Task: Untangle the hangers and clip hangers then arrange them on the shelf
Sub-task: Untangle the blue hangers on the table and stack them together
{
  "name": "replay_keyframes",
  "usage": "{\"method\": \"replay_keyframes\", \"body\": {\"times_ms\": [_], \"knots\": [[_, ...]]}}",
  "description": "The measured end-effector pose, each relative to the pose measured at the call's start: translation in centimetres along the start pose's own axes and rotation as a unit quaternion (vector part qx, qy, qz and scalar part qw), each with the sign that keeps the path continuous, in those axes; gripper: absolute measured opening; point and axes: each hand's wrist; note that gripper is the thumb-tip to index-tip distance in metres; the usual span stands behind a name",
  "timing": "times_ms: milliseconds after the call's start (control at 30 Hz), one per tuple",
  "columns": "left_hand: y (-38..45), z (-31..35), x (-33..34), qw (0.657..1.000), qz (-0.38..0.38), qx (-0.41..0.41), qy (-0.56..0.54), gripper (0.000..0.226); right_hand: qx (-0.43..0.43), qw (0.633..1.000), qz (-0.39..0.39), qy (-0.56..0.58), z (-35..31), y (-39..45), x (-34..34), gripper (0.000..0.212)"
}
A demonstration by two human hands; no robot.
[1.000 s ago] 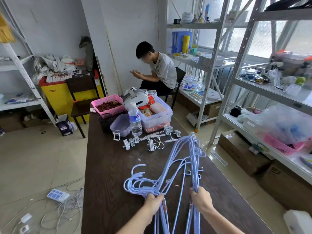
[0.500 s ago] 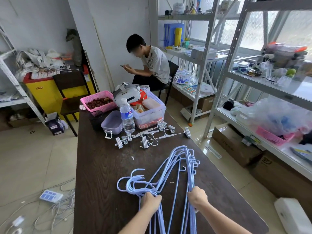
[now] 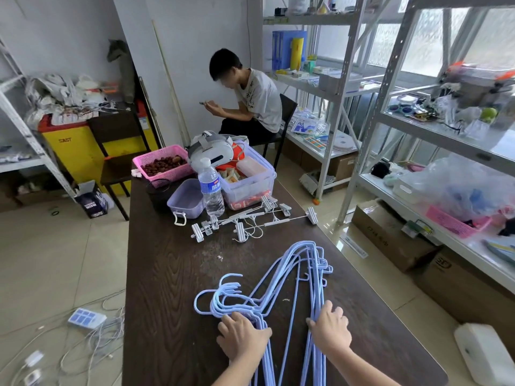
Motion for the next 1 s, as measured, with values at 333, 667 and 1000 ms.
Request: {"method": "replay_keyframes", "body": {"times_ms": [333,667,1000], "knots": [[1.1,-0.3,-1.4,0.981,-0.054,-0.119,-0.144,0.084,0.048,0.986,-0.111,0.117,-2.8,-0.5,-0.6,0.05],[2.7,-2.0,-2.9,0.992,-0.05,-0.082,-0.082,0.031,-0.034,0.985,-0.135,0.101,-6.0,-2.0,1.0,0.047],[4.8,-2.1,-3.0,0.976,-0.056,-0.136,-0.159,0.047,-0.05,0.982,-0.151,0.1,-5.8,-2.1,0.5,0.07]]}}
Point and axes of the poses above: each hand's wrist, its own y-axis towards the middle knuckle, its own x-axis out of the palm, z = x × y, and after that the axes turned 10 degrees about -y, right-handed
